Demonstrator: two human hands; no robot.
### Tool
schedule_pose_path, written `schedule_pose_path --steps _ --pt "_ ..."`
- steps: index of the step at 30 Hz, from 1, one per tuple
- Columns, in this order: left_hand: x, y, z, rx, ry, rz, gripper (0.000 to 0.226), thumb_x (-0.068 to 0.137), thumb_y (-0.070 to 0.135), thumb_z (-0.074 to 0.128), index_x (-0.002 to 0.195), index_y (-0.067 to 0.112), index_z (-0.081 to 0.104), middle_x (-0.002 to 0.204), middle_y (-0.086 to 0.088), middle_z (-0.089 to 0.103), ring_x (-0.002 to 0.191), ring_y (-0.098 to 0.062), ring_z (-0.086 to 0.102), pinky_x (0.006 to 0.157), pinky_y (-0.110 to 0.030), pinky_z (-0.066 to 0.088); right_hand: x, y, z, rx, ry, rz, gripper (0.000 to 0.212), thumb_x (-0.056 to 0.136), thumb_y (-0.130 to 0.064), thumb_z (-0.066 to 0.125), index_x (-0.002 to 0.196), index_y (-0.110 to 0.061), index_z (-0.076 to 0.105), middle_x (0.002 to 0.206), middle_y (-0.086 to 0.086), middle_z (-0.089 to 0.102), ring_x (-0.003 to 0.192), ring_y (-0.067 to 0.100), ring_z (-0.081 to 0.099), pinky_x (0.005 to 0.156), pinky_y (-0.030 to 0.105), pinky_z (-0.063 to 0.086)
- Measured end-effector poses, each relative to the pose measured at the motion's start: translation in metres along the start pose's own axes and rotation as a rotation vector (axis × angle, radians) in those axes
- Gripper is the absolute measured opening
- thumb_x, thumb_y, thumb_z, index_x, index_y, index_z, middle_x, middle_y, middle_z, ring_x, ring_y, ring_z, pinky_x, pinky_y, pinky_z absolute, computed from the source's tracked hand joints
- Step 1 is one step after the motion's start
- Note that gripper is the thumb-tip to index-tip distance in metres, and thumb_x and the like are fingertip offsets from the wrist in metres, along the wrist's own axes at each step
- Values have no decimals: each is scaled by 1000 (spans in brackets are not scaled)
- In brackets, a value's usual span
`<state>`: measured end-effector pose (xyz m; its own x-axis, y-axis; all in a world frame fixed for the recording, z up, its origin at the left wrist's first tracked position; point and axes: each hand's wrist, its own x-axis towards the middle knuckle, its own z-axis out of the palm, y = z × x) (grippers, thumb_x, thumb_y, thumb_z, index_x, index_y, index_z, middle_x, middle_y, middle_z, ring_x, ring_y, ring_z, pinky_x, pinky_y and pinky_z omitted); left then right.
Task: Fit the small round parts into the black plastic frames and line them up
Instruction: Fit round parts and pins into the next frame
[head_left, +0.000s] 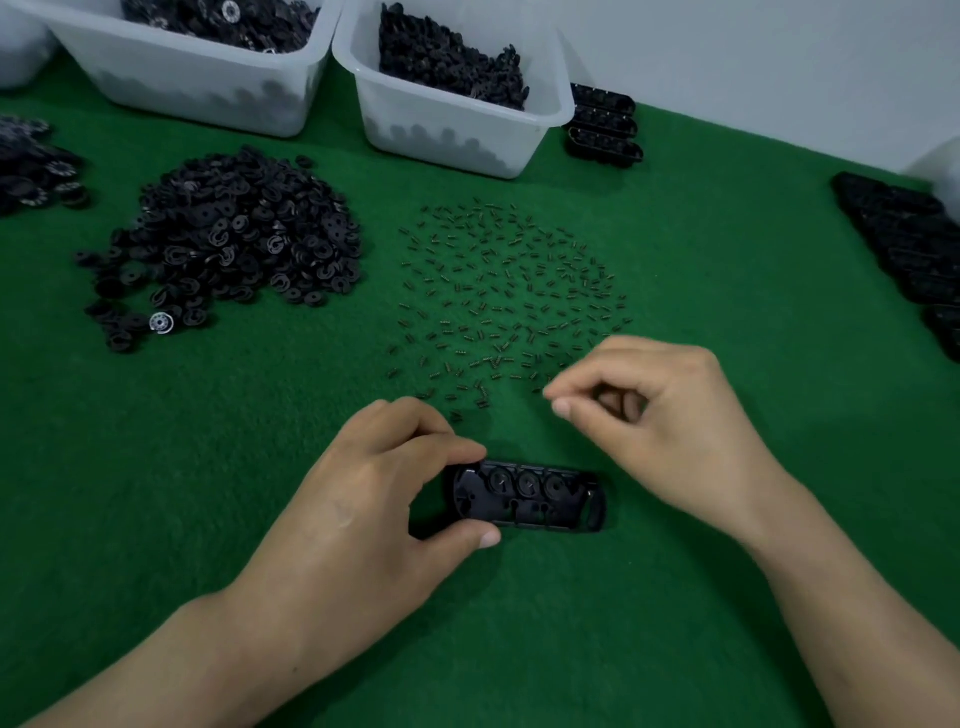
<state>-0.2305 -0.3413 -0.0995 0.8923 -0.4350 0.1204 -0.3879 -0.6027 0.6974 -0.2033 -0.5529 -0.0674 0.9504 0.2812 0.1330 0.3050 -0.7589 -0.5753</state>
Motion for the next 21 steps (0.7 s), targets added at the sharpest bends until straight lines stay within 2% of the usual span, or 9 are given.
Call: schedule_pose_path --steps 2,4,6,8,10,12,14,18,21 --pt "0 0 0 0 1 0 55 67 57 53 105 21 68 93 15 53 90 -1 46 72 -10 39 10 4 5 -142 32 0 10 78 -9 72 84 -17 74 74 -11 60 59 -6 47 61 6 34" --pt "0 0 0 -8 3 4 55 66 57 53 106 21 67 94 18 51 92 0 45 83 -8 39 15 5 8 -237 -14 -7 9 80 -11 71 86 -16 74 79 -5 62 63 -4 45 64 21 43" --pt "0 0 1 -14 8 5 56 66 57 53 106 21 67 95 20 50 93 0 44 93 -2 26 17 2 9 -296 -68 -27 9 82 -13 68 88 -17 73 83 -1 63 71 11 54 67 34 50" --pt "0 0 1 -9 10 4 55 66 57 53 105 21 68 94 18 51 92 0 45 94 -2 24 20 -3 8 -368 -108 -54 8 84 -15 65 88 -17 71 86 -1 62 79 16 56 70 38 51" --pt "-1 -1 1 -8 8 4 54 66 57 54 105 21 68 94 17 52 91 0 45 92 -3 28 21 -5 6 -419 -139 -68 6 84 -17 62 86 -18 67 86 -4 59 81 13 54 72 35 50" --pt "-1 -1 1 -8 6 3 54 66 56 55 105 21 68 94 16 53 91 0 46 83 -7 39 17 -4 2 -339 -130 -50 5 82 -16 62 80 -21 63 80 -10 57 74 2 51 69 21 45" --pt "-1 0 0 -10 4 -2 54 67 56 55 105 21 68 94 16 53 91 0 46 74 -10 39 5 -3 -3 -107 -92 -7 12 78 -13 65 73 -23 61 74 -14 56 68 3 51 62 12 38" --pt "0 0 0 -10 7 -4 53 66 56 55 105 21 68 94 18 52 90 0 46 73 -11 37 -23 -3 2 179 -85 24 7 75 -18 69 72 -25 67 78 -11 59 74 14 55 60 21 41" --pt "0 0 1 -8 10 -1 53 66 56 55 104 22 68 94 19 51 90 0 46 79 -7 39 -33 0 11 213 -73 34 6 73 -17 69 73 -23 70 82 -9 56 77 12 55 65 17 39"
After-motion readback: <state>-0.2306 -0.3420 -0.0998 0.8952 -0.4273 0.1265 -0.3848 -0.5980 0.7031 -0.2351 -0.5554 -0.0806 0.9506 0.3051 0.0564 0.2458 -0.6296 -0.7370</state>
